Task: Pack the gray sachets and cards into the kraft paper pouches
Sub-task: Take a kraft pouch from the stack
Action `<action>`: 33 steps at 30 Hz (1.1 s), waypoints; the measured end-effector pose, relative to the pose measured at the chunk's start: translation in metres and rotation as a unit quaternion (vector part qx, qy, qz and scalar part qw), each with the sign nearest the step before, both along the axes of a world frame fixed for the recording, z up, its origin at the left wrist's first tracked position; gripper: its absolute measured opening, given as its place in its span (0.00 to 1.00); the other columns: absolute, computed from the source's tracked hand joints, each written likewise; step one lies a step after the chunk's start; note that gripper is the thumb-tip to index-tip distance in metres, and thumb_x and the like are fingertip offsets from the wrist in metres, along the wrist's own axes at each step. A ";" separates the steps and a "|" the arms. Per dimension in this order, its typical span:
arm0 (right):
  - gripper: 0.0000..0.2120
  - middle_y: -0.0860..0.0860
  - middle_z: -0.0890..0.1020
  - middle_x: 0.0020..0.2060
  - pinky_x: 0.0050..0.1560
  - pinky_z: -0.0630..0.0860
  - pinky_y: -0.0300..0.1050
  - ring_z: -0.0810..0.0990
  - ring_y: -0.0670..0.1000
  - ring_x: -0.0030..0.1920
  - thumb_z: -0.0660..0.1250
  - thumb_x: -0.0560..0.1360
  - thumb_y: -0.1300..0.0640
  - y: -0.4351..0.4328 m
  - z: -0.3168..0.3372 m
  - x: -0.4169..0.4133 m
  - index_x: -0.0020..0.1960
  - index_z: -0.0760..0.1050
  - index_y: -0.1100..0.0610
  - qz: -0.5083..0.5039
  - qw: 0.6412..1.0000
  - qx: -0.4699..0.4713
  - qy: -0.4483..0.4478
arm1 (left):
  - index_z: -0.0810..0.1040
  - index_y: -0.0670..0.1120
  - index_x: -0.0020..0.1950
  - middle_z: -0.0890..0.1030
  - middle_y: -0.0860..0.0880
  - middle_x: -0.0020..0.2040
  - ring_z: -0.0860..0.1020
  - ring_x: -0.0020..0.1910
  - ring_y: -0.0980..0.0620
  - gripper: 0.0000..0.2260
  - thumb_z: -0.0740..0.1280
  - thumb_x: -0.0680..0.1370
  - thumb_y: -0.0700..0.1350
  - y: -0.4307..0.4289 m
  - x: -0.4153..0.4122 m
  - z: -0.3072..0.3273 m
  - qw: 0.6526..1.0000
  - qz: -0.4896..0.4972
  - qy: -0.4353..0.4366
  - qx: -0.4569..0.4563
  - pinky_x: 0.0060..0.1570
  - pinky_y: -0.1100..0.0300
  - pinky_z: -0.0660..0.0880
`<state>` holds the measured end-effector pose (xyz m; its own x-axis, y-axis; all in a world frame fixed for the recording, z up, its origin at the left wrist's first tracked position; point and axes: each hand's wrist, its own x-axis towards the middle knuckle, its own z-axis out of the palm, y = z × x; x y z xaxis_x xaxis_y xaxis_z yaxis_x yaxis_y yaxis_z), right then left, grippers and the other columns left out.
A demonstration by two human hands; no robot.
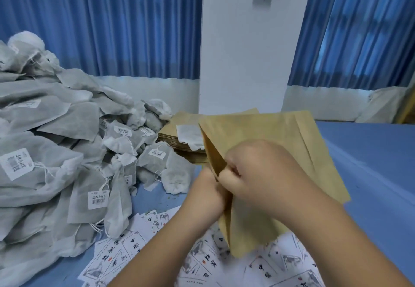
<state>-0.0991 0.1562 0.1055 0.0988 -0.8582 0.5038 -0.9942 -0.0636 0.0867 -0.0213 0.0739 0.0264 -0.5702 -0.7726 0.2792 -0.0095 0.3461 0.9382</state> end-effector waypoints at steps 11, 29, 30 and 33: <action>0.15 0.50 0.64 0.26 0.30 0.58 0.47 0.62 0.50 0.29 0.62 0.70 0.59 -0.057 0.019 -0.038 0.29 0.59 0.56 0.028 0.995 -0.018 -0.097 | 0.70 0.42 0.43 0.73 0.47 0.23 0.71 0.20 0.50 0.04 0.62 0.76 0.35 -0.034 -0.001 -0.009 0.957 0.015 0.040 0.287 0.24 0.63 0.64; 0.16 0.46 0.68 0.21 0.30 0.70 0.42 0.80 0.50 0.25 0.60 0.74 0.61 -0.068 0.003 -0.065 0.29 0.61 0.55 0.014 0.954 0.066 -0.292 | 0.78 0.50 0.43 0.79 0.52 0.39 0.78 0.35 0.50 0.17 0.59 0.79 0.60 -0.055 0.010 0.001 0.988 0.122 -0.043 0.085 0.31 0.57 0.74; 0.15 0.46 0.68 0.22 0.28 0.69 0.41 0.80 0.50 0.25 0.60 0.74 0.61 -0.068 0.003 -0.066 0.30 0.61 0.55 0.013 0.953 0.067 -0.295 | 0.77 0.49 0.44 0.79 0.51 0.41 0.78 0.39 0.50 0.15 0.60 0.79 0.58 -0.065 0.012 -0.003 0.972 0.197 -0.128 -0.020 0.37 0.54 0.75; 0.14 0.47 0.69 0.24 0.28 0.69 0.40 0.81 0.50 0.26 0.60 0.74 0.61 -0.067 0.004 -0.069 0.31 0.61 0.56 0.006 0.951 0.068 -0.300 | 0.72 0.45 0.61 0.73 0.45 0.59 0.74 0.57 0.45 0.16 0.60 0.80 0.54 -0.085 0.008 -0.020 0.829 0.270 -0.439 -0.217 0.55 0.53 0.71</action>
